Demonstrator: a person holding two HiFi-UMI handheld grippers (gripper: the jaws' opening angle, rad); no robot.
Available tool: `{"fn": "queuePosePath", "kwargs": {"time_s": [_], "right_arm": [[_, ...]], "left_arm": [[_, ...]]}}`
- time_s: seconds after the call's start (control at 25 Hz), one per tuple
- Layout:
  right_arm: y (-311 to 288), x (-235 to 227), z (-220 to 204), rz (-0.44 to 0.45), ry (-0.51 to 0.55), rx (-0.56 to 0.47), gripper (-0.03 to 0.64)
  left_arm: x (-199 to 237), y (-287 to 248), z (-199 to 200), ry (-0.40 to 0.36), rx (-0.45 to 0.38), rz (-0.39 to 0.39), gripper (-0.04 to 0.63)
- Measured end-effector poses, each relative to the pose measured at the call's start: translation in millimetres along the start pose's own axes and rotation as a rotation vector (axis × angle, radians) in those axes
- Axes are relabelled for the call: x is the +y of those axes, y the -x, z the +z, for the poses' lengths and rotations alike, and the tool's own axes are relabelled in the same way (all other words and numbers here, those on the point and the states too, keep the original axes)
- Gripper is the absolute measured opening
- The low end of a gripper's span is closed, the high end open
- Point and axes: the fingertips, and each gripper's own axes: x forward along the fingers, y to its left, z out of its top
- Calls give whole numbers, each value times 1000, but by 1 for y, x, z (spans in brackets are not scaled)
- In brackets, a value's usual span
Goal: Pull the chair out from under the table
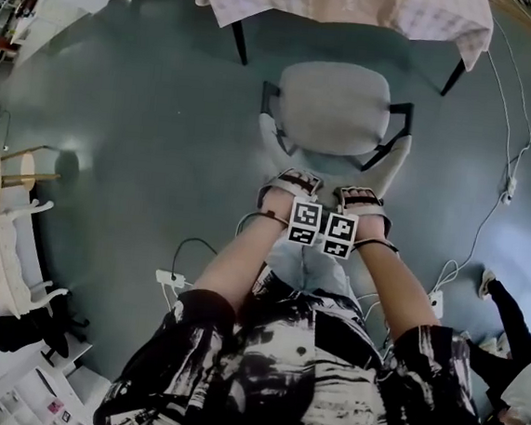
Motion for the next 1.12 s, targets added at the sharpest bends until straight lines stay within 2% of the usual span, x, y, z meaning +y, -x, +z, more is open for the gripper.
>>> {"fn": "queuePosePath", "kwargs": {"time_s": [0.16,0.4,0.48,0.52,0.6,0.76,0.92,1.04,1.12], "right_arm": [[13,1,-1,-3,38,-11,101],[70,1,-1,7,9,-57,109],[101,-5,-4,-32,4,-83,99],[119,-11,-3,-63,-11,-101,80],[160,-28,5,-133,-83,-161,59],[263,-88,38,-270,-389,-403,40],[382,-166,56,-404,-688,-788,19],[468,-210,60,-456,-849,-1061,4],[513,-229,63,-481,-902,-1180,0]], "left_arm": [[0,22,-5,37,-24,24,137],[-4,89,-20,95,-98,69,112],[3,120,-21,141,-143,111,92],[9,137,-20,174,-173,143,49],[25,177,-16,253,-249,215,29],[69,276,-4,430,-462,348,6],[135,388,11,624,-773,475,3],[173,477,13,725,-1019,541,3],[188,528,10,749,-1124,588,3]]}}
